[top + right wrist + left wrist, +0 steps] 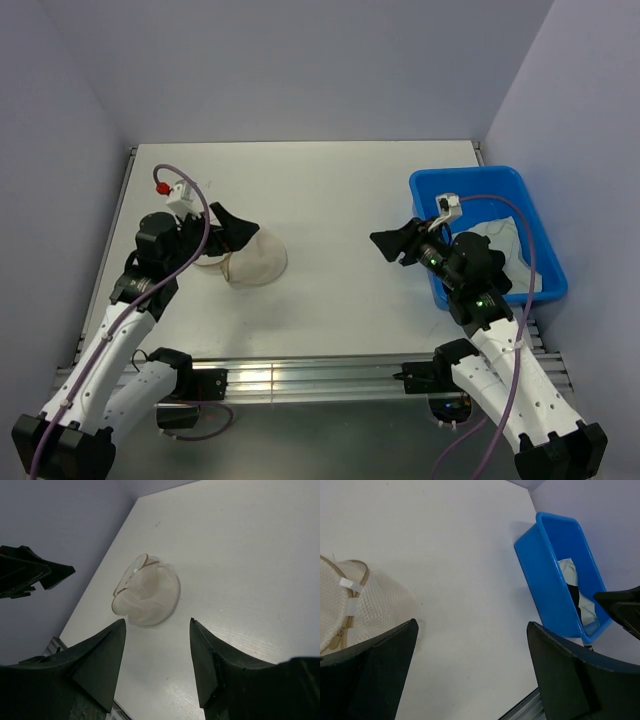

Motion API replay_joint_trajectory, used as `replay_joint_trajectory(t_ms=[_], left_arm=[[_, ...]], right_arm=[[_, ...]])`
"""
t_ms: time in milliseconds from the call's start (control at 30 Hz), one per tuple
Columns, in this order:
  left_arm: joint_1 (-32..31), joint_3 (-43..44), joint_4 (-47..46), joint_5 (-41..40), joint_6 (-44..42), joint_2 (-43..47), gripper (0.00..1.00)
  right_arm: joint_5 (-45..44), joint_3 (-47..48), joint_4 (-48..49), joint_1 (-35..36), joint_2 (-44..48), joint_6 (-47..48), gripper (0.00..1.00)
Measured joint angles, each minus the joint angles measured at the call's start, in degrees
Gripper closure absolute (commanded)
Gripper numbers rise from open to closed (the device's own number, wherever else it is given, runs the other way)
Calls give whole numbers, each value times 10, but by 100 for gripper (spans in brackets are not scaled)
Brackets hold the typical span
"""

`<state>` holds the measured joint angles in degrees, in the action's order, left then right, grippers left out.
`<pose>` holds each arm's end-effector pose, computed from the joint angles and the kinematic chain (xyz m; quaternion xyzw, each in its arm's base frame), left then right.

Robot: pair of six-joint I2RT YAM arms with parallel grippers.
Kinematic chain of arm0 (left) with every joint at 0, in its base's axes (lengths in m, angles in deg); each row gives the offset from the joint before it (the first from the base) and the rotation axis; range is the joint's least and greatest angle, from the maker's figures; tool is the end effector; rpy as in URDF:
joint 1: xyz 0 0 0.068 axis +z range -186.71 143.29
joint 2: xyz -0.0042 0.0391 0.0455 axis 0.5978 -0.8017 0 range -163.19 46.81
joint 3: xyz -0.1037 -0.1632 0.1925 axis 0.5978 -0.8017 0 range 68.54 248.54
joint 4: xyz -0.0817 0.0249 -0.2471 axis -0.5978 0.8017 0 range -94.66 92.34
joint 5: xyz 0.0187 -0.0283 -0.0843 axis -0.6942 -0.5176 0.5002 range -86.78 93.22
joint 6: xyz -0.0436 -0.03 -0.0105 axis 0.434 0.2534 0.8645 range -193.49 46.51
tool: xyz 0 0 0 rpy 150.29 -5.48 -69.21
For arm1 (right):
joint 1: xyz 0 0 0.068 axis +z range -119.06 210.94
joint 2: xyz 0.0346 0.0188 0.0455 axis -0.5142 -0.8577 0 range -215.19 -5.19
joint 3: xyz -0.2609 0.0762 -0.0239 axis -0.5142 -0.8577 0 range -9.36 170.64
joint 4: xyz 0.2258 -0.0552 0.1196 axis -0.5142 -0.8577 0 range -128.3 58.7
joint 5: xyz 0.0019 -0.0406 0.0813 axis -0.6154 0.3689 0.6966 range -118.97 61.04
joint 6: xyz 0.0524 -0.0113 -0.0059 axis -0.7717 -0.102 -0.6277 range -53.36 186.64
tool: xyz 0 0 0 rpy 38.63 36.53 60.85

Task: Place the bra in the laundry bag and zip it closed

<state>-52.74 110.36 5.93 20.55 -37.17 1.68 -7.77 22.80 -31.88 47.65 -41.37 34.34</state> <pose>0.1764 -0.0617 0.3205 -0.0457 0.7827 -0.3752 0.4945 0.1517 0.0590 0.3034 -0.0256 0.7326 0.3994 0.5505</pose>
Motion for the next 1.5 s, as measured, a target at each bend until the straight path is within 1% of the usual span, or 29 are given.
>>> replay_joint_trajectory(t_ms=[33,67,133,200,267,333,433,567,667,800,900,933,1033,1100,1400,1467,1500], left_arm=[[0,1,0,0,5,-9,4],[0,3,1,-1,9,-18,9],[0,10,3,-7,19,-38,13],[0,15,5,-23,25,-51,15],[4,22,9,-41,34,-64,19],[22,32,11,-52,40,-85,22],[69,39,8,-56,51,-118,26],[167,35,12,-65,65,-151,29],[236,15,11,-77,74,-154,30],[270,-23,8,-102,88,-157,36],[280,-50,1,-122,104,-172,40],[281,-59,-3,-127,110,-179,43],[281,-87,-24,-137,121,-205,47],[280,-99,-39,-141,129,-226,48],[263,-127,-108,-158,160,-287,49],[261,-127,-120,-158,165,-299,50],[259,-128,-127,-159,170,-306,53]], right_arm=[[0,-2,0,1,0,0,40],[0,-5,0,2,0,0,40],[1,-9,0,4,-2,0,42],[3,-12,2,9,-8,2,42],[3,-17,5,16,-16,2,43],[4,-23,6,24,-26,4,43],[3,-26,5,41,-43,9,43],[-11,-28,3,68,-53,21,44],[-22,-33,4,83,-53,28,44],[-31,-36,0,96,-53,34,44],[-38,-36,0,106,-53,37,44],[-40,-36,0,109,-53,38,44],[-47,-36,0,119,-54,40,44],[-51,-36,0,125,-56,42,44],[-59,-36,-1,148,-62,49,44],[-61,-36,-1,150,-65,50,44],[-62,-36,-1,151,-66,50,44]])
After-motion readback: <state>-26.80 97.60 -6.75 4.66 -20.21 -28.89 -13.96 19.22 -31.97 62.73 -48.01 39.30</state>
